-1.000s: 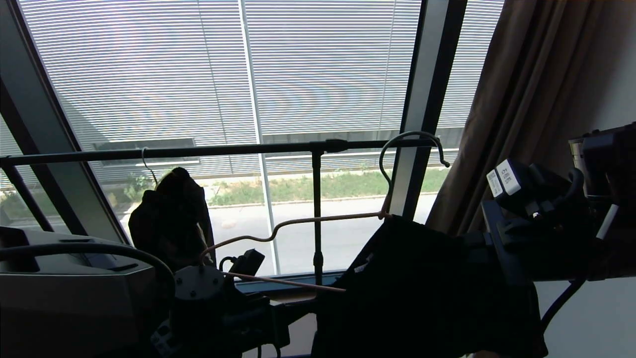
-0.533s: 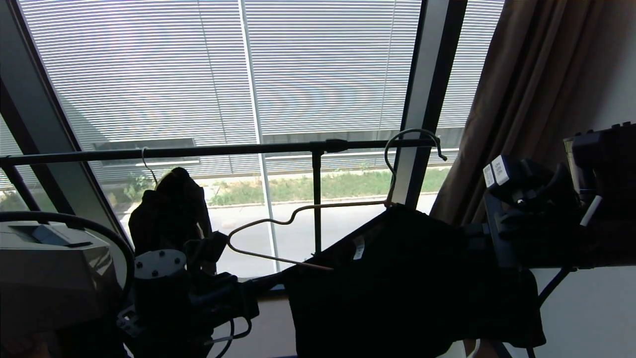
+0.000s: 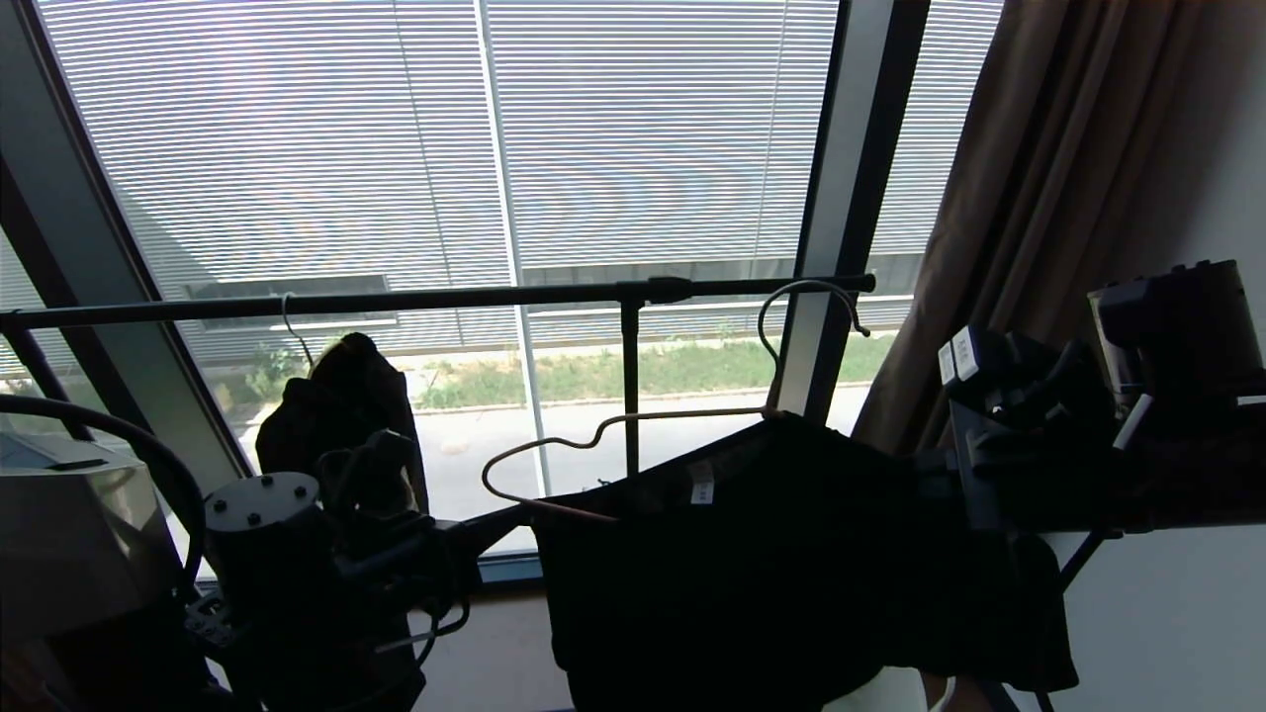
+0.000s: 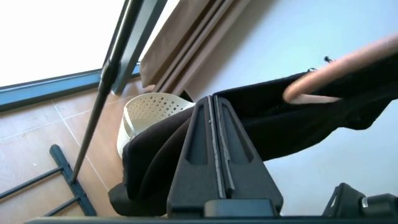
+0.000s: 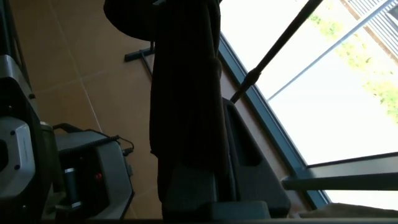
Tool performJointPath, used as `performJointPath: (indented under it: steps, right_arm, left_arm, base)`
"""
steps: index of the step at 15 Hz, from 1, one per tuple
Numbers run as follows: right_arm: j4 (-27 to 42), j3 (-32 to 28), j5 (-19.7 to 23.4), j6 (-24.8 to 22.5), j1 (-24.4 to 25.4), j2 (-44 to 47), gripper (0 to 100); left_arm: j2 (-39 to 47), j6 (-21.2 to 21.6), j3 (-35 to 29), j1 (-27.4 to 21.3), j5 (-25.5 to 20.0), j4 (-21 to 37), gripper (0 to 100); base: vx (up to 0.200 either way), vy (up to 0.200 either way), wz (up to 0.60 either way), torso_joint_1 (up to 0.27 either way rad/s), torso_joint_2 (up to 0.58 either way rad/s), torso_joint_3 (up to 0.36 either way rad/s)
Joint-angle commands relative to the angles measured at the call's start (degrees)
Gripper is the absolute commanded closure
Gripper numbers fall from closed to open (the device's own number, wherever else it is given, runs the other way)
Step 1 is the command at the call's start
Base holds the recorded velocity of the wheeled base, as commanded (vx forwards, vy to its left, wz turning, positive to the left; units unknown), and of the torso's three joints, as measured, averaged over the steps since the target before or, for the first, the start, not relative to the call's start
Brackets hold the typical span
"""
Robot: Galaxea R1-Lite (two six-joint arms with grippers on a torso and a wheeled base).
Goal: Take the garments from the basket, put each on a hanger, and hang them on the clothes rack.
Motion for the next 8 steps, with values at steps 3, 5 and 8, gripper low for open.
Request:
performJointPath:
  steps: [3,5,8]
  right_arm:
    - [0.02,0.02,-1.49,-1.54,-0.86,1.87,100]
    - [-0.07,0.02,-3.68,-1.81,-0.95,2.22,100]
    - [0.02,0.11,-3.77,-1.98,-1.47,2.31,100]
  left_arm:
    - [-1.39,0.46,-0.36,1.66,-0.05,-0.08,100]
    - [-1.57,0.46,-0.27,1.83,-0.05,-0.08,100]
    - [-2.27,0.46,-0.27,2.18,-0.05,-0.08,100]
  base:
    - [0.000,0.000,0.00,0.000,0.00,0.000]
    - [0.000,0.000,0.00,0.000,0.00,0.000]
    - [0.000,0.000,0.00,0.000,0.00,0.000]
